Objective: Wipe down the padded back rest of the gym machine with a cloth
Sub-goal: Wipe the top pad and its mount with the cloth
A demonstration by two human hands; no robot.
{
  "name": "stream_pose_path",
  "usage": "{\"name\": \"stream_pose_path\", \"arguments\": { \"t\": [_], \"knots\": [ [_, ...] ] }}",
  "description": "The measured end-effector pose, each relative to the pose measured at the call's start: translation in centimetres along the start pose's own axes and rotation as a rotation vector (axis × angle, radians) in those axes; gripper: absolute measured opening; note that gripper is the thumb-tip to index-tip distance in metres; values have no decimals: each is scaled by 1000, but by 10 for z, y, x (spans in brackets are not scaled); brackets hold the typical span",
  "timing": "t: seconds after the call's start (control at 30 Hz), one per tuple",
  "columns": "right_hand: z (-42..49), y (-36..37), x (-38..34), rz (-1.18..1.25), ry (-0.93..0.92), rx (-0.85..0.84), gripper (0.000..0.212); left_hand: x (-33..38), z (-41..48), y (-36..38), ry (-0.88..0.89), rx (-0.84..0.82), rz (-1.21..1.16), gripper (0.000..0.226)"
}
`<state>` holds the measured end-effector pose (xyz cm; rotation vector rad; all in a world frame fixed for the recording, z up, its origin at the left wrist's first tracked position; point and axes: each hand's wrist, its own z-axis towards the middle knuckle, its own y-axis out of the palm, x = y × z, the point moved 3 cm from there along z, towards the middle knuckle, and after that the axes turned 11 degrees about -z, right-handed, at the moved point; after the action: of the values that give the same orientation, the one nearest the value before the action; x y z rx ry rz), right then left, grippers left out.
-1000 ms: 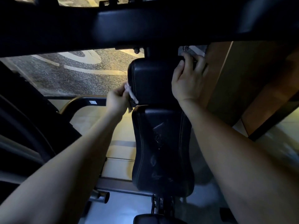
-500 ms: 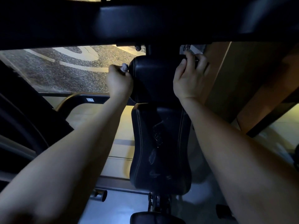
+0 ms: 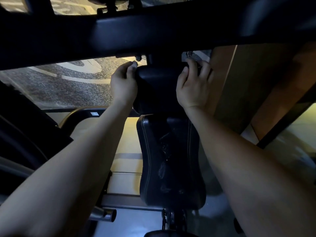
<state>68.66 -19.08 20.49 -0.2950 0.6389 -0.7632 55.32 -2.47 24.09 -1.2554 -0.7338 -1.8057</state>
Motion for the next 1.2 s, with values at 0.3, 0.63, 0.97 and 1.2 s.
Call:
{"name": "stream_pose_path", "arguments": {
  "t": [0.3,0.63,0.97,1.2],
  "knots": [
    [0,0,0,-11,-19,-9,37,-6,11,-6,-10,-169,41,21],
    [0,3,0,32,-11,20,34,-35,-25,-29,-490,-110,-144,27],
    [-1,0,-1,-11,-3,24,32,-17,-39,-16,-31,-144,142,46],
    [-1,3,-1,18,0,1,35,-22,-55,-6,169,-171,458,71]
  ]
}}
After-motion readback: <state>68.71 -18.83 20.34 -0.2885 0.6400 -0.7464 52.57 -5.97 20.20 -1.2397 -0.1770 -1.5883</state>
